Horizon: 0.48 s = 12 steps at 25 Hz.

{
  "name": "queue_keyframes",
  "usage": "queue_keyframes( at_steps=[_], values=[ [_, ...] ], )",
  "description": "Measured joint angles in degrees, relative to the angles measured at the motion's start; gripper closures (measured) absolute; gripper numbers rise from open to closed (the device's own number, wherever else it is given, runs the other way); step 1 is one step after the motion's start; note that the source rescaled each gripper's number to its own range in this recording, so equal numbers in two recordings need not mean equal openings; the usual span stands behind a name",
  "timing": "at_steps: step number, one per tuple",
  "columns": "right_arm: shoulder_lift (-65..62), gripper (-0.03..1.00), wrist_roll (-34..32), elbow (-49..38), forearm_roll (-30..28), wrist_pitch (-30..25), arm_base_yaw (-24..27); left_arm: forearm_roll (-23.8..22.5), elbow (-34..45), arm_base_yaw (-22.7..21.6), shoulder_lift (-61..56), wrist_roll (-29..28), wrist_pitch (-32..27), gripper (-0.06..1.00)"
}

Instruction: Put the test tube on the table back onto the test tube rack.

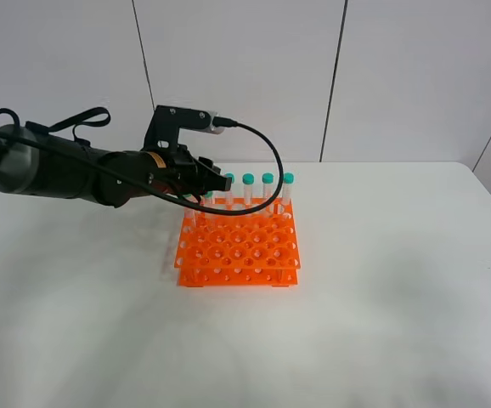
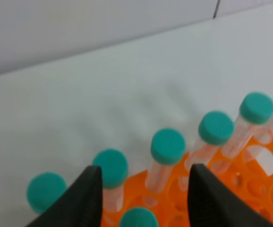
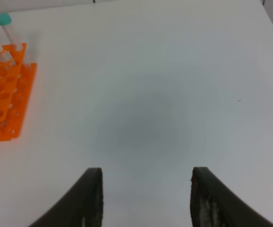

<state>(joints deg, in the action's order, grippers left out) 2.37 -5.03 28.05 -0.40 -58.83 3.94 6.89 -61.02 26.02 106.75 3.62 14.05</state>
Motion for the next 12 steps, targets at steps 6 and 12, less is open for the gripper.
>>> queue_keyframes(
  at_steps=[6,12],
  values=[
    [0.0,0.11,0.0,0.0,0.0,0.0,0.0,0.0,0.0,-3.58,-4.64,0.94,-3.93,0.31],
    [0.0,0.11,0.0,0.0,0.0,0.0,0.0,0.0,0.0,-10.5,-7.2,1.45,-7.98,0.31]
  ],
)
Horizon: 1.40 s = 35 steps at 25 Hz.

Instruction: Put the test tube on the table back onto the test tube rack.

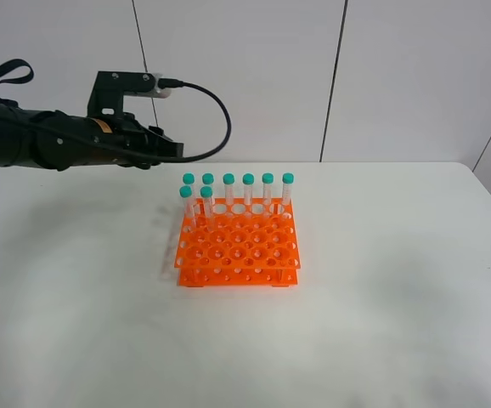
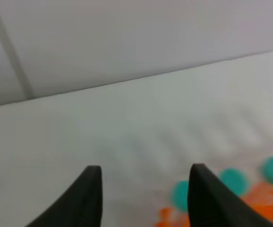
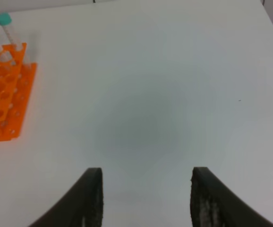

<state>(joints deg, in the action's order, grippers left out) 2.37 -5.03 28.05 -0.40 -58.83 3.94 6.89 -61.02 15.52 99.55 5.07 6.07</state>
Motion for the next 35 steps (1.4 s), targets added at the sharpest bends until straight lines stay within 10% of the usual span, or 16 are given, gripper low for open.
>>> queue_keyframes(
  at_steps=[17,35],
  values=[
    [0.0,0.11,0.0,0.0,0.01,0.0,0.0,-1.11,0.0,-9.53,-0.9,0.91,-12.48,0.31],
    [0.0,0.11,0.0,0.0,0.01,0.0,0.0,-6.43,0.0,-10.56,-10.92,-1.51,-46.02,0.31]
  ],
)
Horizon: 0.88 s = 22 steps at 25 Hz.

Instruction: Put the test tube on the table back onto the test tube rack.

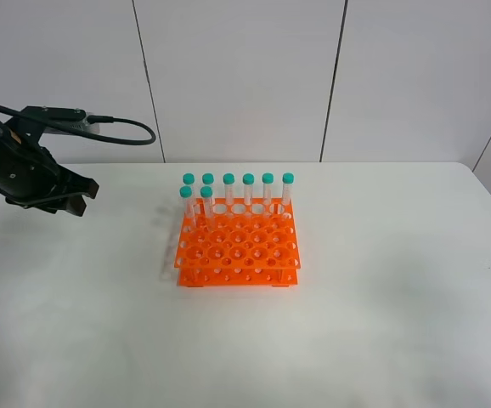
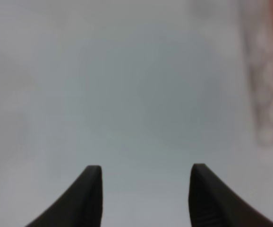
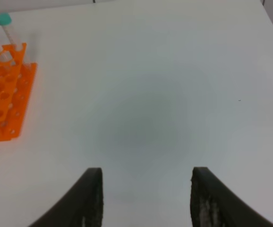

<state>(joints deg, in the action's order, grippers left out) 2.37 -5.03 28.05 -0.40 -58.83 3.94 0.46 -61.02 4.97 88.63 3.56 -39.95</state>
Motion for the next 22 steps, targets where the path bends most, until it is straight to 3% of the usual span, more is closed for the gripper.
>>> queue_keyframes(
  at_steps=[8,16,22],
  values=[
    [0.0,0.11,0.0,0.0,0.0,0.0,0.0,-0.06,0.04,0.0,-14.78,0.0,-4.28,0.31],
    [0.0,0.11,0.0,0.0,0.0,0.0,0.0,0.56,0.04,0.0,-37.2,0.0,-16.66,0.31],
    [0.0,0.11,0.0,0.0,0.0,0.0,0.0,2.22,0.04,0.0,-51.23,0.0,-21.74,0.31]
  ],
)
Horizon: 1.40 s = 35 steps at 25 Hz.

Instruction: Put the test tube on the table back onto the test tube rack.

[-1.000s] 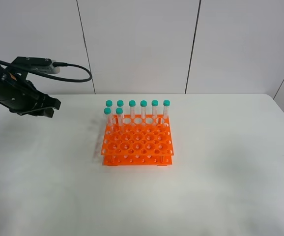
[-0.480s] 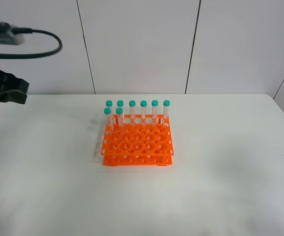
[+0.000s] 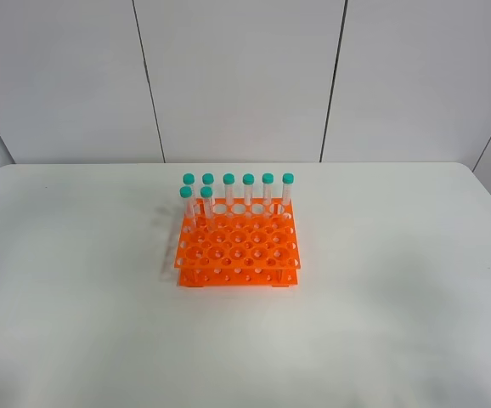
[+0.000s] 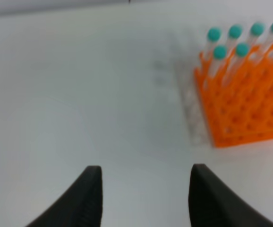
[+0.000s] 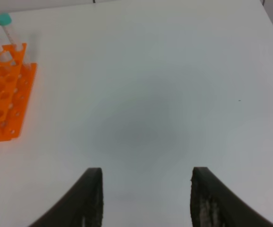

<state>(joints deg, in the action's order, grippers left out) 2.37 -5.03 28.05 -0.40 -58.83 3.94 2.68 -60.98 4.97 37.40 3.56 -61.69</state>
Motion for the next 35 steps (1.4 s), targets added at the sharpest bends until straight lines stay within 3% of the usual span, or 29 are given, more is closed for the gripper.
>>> queue_keyframes(
  at_steps=[8,20,35],
  values=[
    [0.0,0.11,0.0,0.0,0.0,0.0,0.0,0.86,1.37,0.0,-16.81,-0.83,-3.51,0.31],
    [0.0,0.11,0.0,0.0,0.0,0.0,0.0,1.01,20.83,0.0,-36.48,-2.13,-4.5,0.31],
    [0.0,0.11,-0.05,0.0,0.0,0.0,0.0,1.01,27.59,0.0,-37.59,-2.6,-4.67,0.3]
  ],
)
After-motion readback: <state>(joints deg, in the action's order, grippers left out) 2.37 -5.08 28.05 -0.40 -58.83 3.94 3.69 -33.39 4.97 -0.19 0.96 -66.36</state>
